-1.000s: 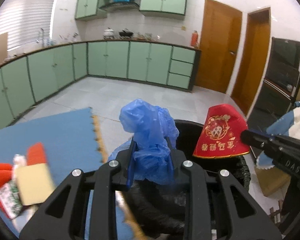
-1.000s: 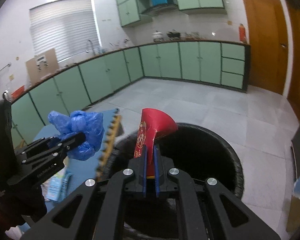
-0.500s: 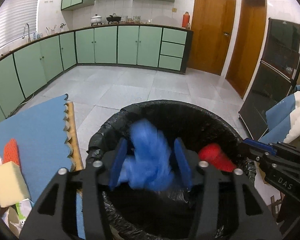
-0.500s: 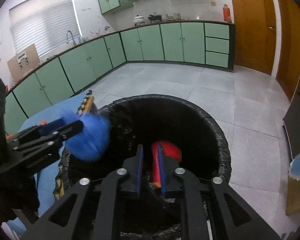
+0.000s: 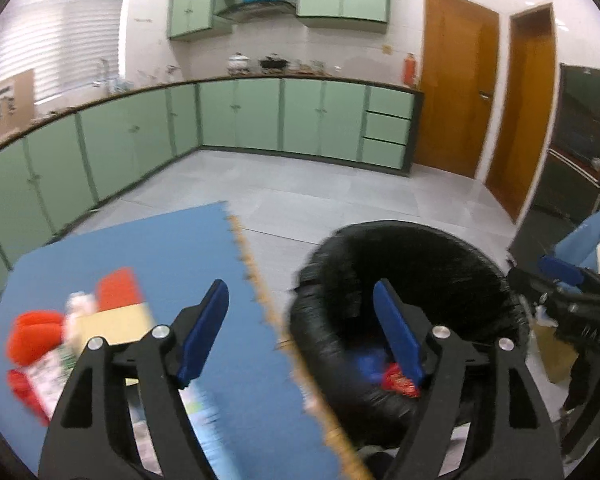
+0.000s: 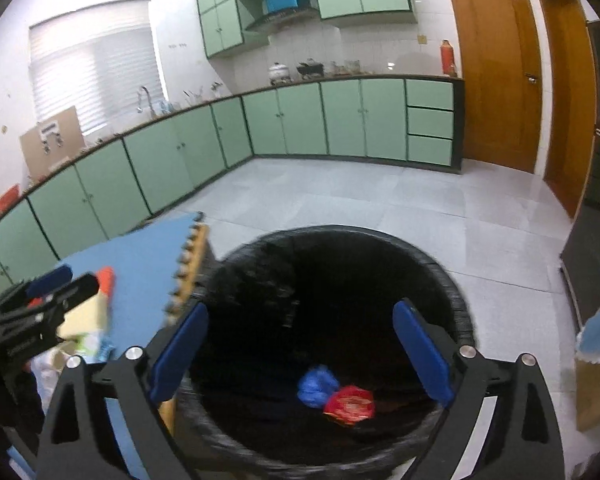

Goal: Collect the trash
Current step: 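Return both tools to the trash pile on the mat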

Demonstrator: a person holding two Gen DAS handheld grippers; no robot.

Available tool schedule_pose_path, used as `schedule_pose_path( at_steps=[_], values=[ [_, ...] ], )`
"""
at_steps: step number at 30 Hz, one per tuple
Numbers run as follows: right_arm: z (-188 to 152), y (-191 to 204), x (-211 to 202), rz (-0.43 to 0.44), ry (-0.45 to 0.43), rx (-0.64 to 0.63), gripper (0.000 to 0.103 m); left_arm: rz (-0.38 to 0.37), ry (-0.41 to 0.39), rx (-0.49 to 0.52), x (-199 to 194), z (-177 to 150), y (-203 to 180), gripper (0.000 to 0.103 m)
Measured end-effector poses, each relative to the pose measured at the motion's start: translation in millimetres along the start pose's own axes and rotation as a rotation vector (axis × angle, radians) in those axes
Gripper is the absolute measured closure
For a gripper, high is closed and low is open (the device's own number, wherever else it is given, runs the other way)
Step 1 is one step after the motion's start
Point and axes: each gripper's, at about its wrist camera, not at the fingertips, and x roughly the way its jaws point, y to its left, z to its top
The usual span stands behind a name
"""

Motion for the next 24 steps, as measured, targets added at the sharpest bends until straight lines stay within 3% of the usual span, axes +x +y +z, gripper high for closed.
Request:
schedule_pose_path(
  at_steps=[8, 14, 24],
  values=[
    [-19, 92, -3, 0.125, -0.015, -0.072, 0.01, 0.218, -0.016, -0.052, -60, -40, 80, 0.03],
    [-48, 164, 9, 0.211, 0.001, -0.154, 0.01, 0.332, 0.034, -0.112, -81, -74, 127, 0.032],
    [-98, 221, 41, 0.259, 0.101, -0.233, 0.014, 0.386, 0.08, -0.158, -94, -113, 166, 0.032]
  ],
)
